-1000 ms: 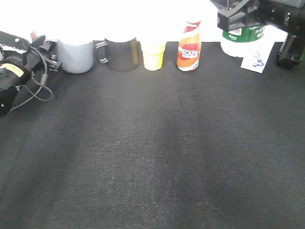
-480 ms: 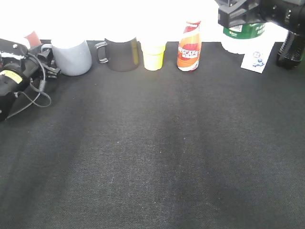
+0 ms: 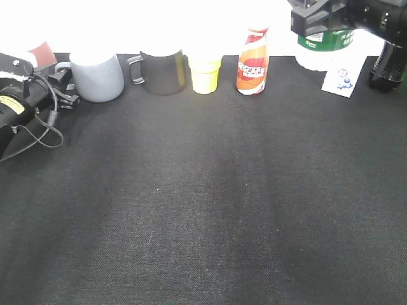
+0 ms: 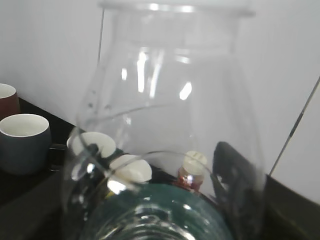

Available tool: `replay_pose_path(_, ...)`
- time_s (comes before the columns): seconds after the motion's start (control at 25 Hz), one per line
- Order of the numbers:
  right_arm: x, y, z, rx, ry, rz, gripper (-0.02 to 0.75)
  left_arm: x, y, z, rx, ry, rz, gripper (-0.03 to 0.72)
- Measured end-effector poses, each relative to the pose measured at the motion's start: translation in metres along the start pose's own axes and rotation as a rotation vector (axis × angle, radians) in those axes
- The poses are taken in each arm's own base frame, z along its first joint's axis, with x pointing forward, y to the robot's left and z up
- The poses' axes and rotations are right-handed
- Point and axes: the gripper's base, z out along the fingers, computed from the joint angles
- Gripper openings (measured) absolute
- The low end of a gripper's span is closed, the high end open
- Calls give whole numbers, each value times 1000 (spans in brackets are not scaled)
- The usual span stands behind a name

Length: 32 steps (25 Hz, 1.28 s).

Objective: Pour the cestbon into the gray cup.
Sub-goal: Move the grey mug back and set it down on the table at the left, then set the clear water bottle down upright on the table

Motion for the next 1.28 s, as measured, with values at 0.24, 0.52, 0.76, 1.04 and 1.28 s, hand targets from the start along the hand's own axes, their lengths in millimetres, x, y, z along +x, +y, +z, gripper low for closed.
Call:
replay_pose_path(0.24, 0, 0, 0, 0, -1, 0, 504, 6, -6, -16, 6, -21, -22, 241)
replay_pose_path(0.52, 0, 0, 0, 0, -1, 0, 504, 2, -9, -25, 5, -10, -31, 241)
replay_pose_path(0.76, 0, 0, 0, 0, -1, 0, 504, -3, -12, -40, 4, 10, -42, 241)
replay_pose_path(1.04, 0, 0, 0, 0, -1, 0, 504, -26, -19, -71, 9, 14, -43, 241)
replay_pose_path(1.28, 18, 2, 14, 28, 25, 34, 504, -110, -32, -106, 19, 59, 29, 241)
